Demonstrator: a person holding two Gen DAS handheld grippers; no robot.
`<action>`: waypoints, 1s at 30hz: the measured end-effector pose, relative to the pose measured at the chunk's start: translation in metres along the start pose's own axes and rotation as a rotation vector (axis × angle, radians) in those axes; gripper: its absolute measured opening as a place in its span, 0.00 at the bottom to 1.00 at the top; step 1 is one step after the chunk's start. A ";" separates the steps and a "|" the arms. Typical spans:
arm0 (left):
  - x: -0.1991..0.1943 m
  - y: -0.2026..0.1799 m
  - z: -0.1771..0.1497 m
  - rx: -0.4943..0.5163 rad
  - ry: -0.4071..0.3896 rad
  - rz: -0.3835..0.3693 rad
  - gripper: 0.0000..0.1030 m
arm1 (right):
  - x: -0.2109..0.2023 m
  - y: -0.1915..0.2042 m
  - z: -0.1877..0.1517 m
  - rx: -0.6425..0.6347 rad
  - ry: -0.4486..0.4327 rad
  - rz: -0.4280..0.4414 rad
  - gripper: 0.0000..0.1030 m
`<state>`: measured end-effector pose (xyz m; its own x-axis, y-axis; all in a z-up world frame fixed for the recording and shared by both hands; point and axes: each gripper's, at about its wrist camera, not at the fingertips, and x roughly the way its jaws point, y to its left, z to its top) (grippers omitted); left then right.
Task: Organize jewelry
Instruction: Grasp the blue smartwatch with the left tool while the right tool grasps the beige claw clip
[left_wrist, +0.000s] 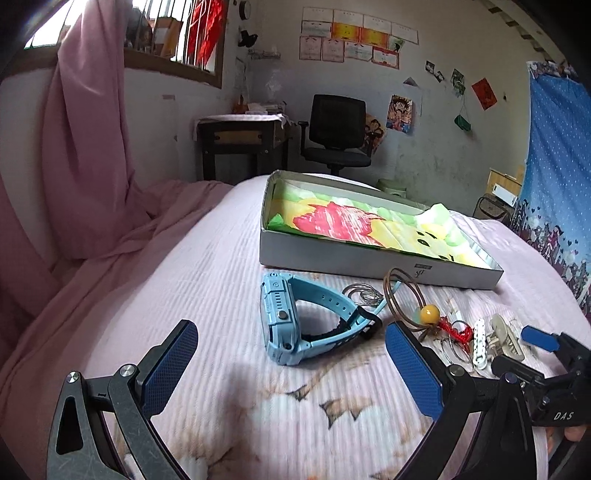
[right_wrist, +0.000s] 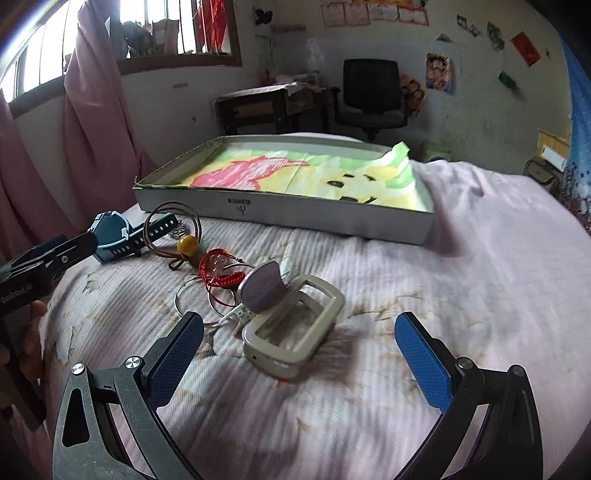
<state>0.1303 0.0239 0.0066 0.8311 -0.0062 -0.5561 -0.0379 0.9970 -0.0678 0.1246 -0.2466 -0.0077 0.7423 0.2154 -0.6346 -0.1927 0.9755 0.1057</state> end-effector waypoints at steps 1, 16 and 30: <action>0.003 0.001 0.000 -0.010 0.005 -0.008 0.98 | 0.002 0.000 0.000 0.003 0.005 0.010 0.98; 0.026 0.010 -0.004 -0.092 0.034 -0.136 0.56 | 0.018 -0.002 -0.004 0.037 0.032 0.067 0.56; 0.022 0.014 -0.008 -0.120 0.011 -0.106 0.29 | 0.014 -0.012 -0.008 0.094 0.004 0.097 0.48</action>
<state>0.1435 0.0368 -0.0128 0.8276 -0.1123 -0.5500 -0.0172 0.9742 -0.2249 0.1319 -0.2556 -0.0243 0.7202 0.3091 -0.6212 -0.2023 0.9499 0.2382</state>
